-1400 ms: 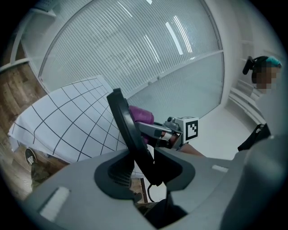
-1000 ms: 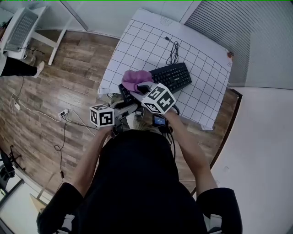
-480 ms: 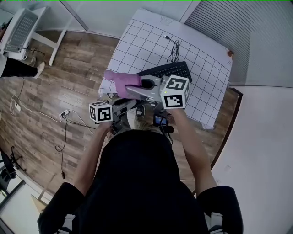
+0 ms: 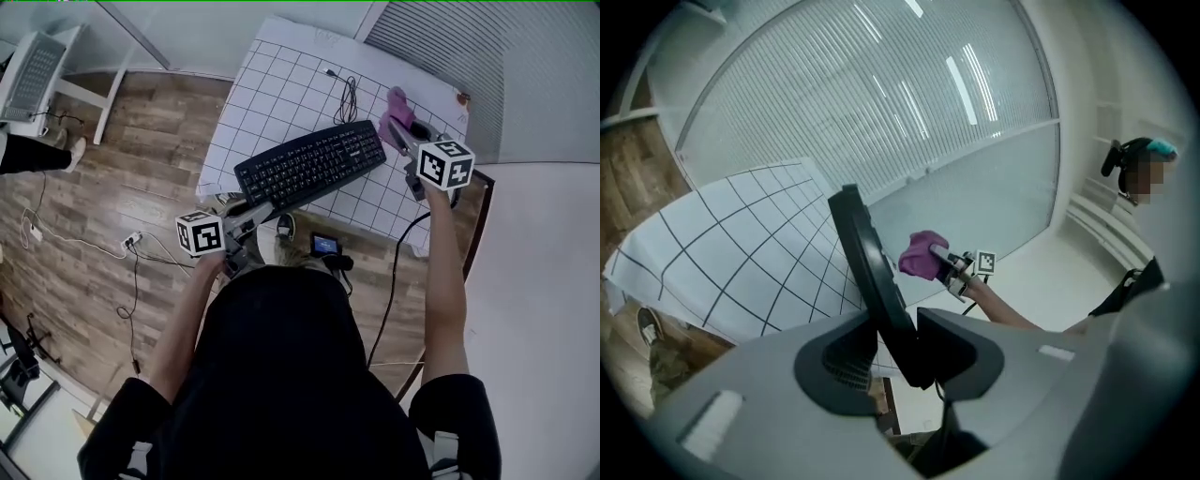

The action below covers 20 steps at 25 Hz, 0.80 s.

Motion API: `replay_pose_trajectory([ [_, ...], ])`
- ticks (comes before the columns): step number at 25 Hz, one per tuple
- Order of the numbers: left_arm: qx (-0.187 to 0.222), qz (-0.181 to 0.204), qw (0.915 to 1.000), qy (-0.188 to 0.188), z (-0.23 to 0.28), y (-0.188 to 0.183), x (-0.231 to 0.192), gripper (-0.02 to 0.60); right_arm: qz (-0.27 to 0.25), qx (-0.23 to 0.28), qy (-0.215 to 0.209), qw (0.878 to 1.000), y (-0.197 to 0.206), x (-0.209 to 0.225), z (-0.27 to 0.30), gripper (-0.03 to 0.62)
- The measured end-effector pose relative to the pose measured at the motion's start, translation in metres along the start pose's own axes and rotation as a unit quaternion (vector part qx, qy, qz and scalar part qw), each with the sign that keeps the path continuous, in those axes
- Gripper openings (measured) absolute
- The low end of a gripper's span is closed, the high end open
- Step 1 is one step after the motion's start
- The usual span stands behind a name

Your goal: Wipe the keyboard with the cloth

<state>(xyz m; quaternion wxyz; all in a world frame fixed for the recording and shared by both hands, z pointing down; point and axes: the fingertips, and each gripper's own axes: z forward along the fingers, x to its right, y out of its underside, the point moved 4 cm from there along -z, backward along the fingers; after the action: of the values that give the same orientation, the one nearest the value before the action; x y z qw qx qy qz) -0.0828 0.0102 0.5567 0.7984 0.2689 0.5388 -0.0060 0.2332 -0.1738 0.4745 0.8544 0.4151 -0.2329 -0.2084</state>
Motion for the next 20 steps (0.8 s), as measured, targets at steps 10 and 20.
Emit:
replay_pose_trajectory([
  [10, -0.001, -0.004, 1.0000, -0.006, 0.001, 0.002, 0.004, 0.110, -0.027, -0.154, 0.116, 0.981, 0.098, 0.078, 0.035, 0.058],
  [20, 0.006, -0.004, 0.9999, -0.008, -0.001, 0.002, 0.005, 0.110, -0.094, -0.158, 0.139, 0.973, 0.078, 0.083, 0.020, 0.058],
])
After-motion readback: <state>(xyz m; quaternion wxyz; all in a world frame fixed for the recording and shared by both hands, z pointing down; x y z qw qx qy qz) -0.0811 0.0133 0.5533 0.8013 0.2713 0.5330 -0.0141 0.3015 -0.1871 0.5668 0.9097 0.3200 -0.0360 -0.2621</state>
